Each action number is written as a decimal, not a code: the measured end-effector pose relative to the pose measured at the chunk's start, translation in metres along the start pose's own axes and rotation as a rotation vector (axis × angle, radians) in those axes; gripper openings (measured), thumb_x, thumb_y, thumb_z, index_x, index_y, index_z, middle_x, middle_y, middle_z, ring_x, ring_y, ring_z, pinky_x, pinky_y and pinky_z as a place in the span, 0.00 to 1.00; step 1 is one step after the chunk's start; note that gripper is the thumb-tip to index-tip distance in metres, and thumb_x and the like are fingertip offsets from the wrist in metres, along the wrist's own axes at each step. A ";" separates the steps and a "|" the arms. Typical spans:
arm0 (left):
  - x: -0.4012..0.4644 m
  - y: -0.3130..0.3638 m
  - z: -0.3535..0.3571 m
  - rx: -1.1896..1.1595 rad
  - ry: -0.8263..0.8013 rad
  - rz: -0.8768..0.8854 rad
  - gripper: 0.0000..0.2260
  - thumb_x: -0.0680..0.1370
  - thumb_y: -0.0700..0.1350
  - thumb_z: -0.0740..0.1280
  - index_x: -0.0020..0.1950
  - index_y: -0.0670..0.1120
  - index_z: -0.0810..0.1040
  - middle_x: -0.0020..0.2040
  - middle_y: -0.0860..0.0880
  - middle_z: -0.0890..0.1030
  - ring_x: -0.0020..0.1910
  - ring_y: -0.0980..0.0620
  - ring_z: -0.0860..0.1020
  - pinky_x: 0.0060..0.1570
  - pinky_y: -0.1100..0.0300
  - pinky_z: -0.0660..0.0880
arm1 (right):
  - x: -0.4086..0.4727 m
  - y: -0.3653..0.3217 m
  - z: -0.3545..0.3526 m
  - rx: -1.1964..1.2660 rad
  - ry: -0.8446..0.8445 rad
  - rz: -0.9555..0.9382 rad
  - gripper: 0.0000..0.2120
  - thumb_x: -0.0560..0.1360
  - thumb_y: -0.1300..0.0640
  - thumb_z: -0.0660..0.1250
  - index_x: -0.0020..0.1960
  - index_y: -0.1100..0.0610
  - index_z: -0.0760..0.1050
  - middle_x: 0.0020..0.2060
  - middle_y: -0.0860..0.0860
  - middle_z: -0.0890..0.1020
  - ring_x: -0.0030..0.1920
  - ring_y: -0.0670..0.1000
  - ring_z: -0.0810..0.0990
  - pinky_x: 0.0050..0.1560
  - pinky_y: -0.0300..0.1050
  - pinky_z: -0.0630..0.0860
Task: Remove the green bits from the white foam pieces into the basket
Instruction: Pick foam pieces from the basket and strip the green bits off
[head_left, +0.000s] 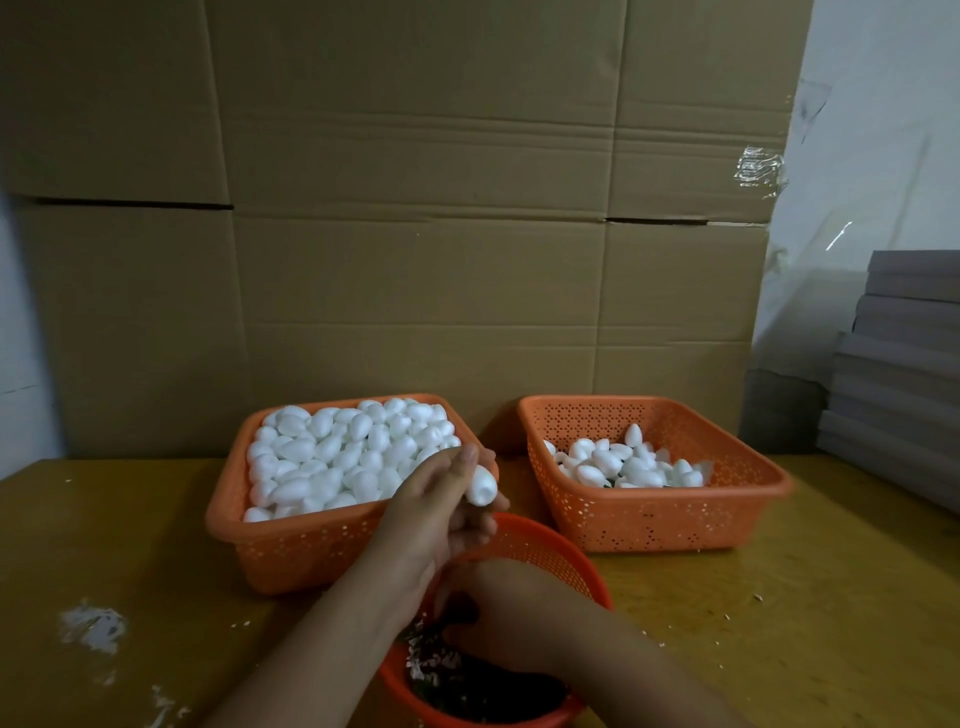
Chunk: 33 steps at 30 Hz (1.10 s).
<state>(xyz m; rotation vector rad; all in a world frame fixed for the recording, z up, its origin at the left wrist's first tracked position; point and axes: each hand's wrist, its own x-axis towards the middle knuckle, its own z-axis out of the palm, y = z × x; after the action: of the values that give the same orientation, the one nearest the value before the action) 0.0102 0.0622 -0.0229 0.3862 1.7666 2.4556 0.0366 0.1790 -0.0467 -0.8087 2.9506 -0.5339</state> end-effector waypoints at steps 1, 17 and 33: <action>0.001 0.000 0.000 -0.007 0.012 -0.013 0.20 0.66 0.61 0.69 0.47 0.46 0.81 0.35 0.44 0.81 0.28 0.53 0.77 0.28 0.63 0.74 | 0.000 0.000 0.000 -0.001 0.000 0.003 0.12 0.77 0.54 0.65 0.60 0.51 0.78 0.58 0.51 0.80 0.58 0.52 0.78 0.60 0.50 0.75; 0.000 0.001 -0.005 -0.291 -0.206 -0.088 0.13 0.72 0.39 0.69 0.55 0.39 0.74 0.56 0.41 0.84 0.54 0.42 0.83 0.41 0.61 0.81 | 0.002 0.001 0.003 -0.012 0.018 -0.003 0.11 0.78 0.55 0.64 0.59 0.52 0.77 0.56 0.52 0.81 0.54 0.52 0.78 0.54 0.46 0.75; 0.006 -0.007 -0.005 -0.175 -0.124 -0.016 0.12 0.74 0.25 0.66 0.48 0.41 0.81 0.56 0.41 0.84 0.57 0.45 0.82 0.47 0.59 0.81 | 0.003 0.000 0.004 -0.058 0.017 0.021 0.12 0.78 0.54 0.63 0.60 0.55 0.76 0.55 0.55 0.80 0.54 0.55 0.79 0.56 0.53 0.76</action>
<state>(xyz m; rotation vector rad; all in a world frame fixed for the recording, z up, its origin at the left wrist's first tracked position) 0.0027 0.0610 -0.0307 0.4935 1.4892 2.4907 0.0345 0.1757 -0.0503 -0.7809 2.9994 -0.4582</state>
